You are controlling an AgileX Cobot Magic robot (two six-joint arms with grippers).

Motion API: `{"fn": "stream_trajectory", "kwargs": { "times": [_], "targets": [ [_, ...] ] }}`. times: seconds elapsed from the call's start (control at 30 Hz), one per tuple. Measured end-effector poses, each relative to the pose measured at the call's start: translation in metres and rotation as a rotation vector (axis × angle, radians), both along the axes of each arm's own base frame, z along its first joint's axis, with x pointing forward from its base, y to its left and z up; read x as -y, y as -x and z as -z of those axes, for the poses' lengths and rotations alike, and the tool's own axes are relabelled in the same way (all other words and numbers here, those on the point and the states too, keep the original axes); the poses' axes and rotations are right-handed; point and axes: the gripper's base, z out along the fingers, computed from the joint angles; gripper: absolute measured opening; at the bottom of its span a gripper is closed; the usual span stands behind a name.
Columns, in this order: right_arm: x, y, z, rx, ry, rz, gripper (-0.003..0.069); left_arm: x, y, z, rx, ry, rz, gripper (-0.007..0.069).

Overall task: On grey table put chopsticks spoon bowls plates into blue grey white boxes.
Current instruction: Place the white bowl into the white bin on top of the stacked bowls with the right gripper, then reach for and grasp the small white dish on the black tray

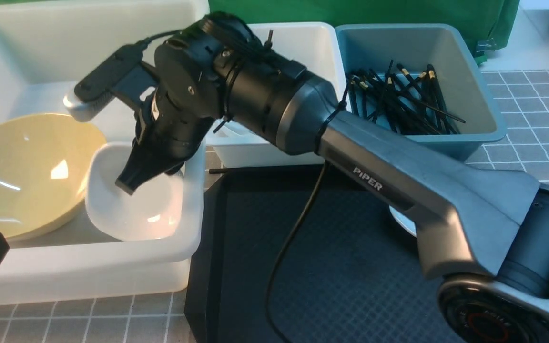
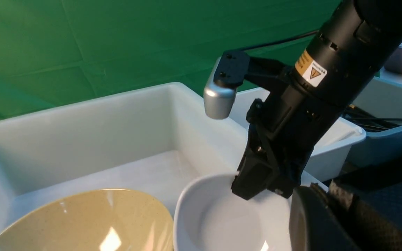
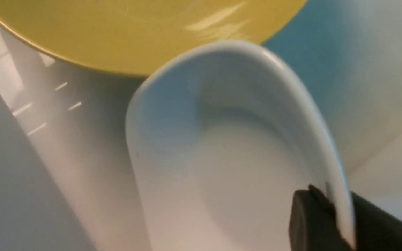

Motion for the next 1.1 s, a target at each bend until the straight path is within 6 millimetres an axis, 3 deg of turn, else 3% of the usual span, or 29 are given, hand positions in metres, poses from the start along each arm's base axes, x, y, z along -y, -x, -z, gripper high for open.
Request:
{"fn": "stream_trajectory", "kwargs": {
  "times": [0.2, 0.33, 0.43, 0.53, 0.6, 0.67, 0.77, 0.8, 0.83, 0.93, 0.97, 1.03, 1.07, 1.1],
  "targets": [
    [-0.003, 0.004, -0.001, -0.016, -0.018, 0.015, 0.0353, 0.000, 0.000, 0.000, 0.000, 0.000, 0.000, 0.0015],
    [0.005, 0.010, -0.020, -0.011, -0.022, 0.020, 0.0393, 0.000, 0.000, 0.000, 0.000, 0.000, 0.000, 0.0015],
    [0.028, 0.029, -0.073, 0.028, -0.045, 0.001, 0.0400, 0.000, 0.000, 0.000, -0.001, -0.001, 0.000, 0.0015],
    [0.071, 0.059, -0.142, 0.150, -0.053, -0.034, 0.0391, 0.000, 0.000, 0.000, 0.000, -0.003, -0.001, 0.0015],
    [0.100, 0.073, -0.170, 0.226, -0.016, -0.011, 0.0377, 0.000, 0.000, 0.000, 0.000, -0.004, -0.001, 0.0015],
    [0.136, 0.082, -0.185, 0.281, 0.064, 0.070, 0.0349, 0.000, 0.000, 0.000, 0.000, -0.005, -0.001, 0.0015],
    [0.186, 0.076, -0.172, 0.247, 0.163, 0.223, 0.0290, 0.000, 0.000, 0.000, 0.000, -0.006, -0.001, 0.0015],
    [0.205, 0.068, -0.154, 0.200, 0.223, 0.283, 0.0260, 0.000, 0.000, 0.000, 0.001, -0.008, -0.002, 0.0015],
    [0.211, 0.066, -0.147, 0.182, 0.242, 0.303, 0.0248, 0.000, 0.000, 0.000, 0.001, -0.008, -0.002, 0.0015],
    [0.252, 0.055, -0.090, 0.021, 0.379, 0.425, 0.0175, 0.000, 0.000, 0.001, -0.004, -0.009, -0.001, 0.0015],
    [0.273, 0.049, -0.059, -0.053, 0.430, 0.480, 0.0141, 0.000, 0.000, 0.001, -0.006, -0.010, 0.000, 0.0015],
    [0.297, 0.046, -0.014, -0.129, 0.454, 0.514, 0.0098, 0.000, 0.000, 0.001, -0.006, -0.009, 0.000, 0.0015],
    [0.305, 0.046, 0.003, -0.156, 0.439, 0.528, 0.0082, 0.000, 0.000, 0.001, -0.006, -0.009, 0.000, 0.0015],
    [0.307, 0.047, 0.007, -0.170, 0.443, 0.532, 0.0082, 0.000, 0.000, 0.001, -0.006, -0.009, 0.000, 0.0015]
  ]
}}
